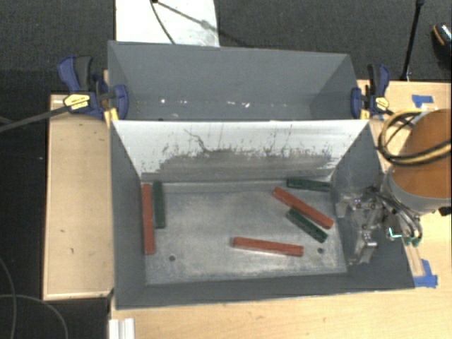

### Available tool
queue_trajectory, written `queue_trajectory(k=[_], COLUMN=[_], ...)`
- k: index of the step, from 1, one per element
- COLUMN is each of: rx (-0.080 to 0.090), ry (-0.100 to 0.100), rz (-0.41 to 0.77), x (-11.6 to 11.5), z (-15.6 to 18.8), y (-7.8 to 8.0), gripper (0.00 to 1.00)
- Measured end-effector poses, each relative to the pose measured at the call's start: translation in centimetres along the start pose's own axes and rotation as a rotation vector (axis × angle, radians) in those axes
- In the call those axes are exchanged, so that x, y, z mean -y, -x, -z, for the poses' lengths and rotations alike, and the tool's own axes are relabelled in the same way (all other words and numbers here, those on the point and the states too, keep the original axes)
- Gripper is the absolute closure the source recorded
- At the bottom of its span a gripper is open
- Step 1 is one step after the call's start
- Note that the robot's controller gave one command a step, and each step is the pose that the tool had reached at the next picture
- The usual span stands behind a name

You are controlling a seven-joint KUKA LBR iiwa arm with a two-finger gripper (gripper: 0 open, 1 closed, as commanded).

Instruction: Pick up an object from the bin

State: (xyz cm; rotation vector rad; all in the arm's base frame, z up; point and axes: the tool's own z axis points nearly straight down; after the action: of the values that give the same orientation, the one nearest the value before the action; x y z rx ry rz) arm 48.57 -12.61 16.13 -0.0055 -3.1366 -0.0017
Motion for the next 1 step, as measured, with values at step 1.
queue_trajectory(k=[1], rx=[0.007], ry=[-0.001], rz=[0.056], x=[-1.59], z=[-9.38], y=[7.6], gripper=[0.0])
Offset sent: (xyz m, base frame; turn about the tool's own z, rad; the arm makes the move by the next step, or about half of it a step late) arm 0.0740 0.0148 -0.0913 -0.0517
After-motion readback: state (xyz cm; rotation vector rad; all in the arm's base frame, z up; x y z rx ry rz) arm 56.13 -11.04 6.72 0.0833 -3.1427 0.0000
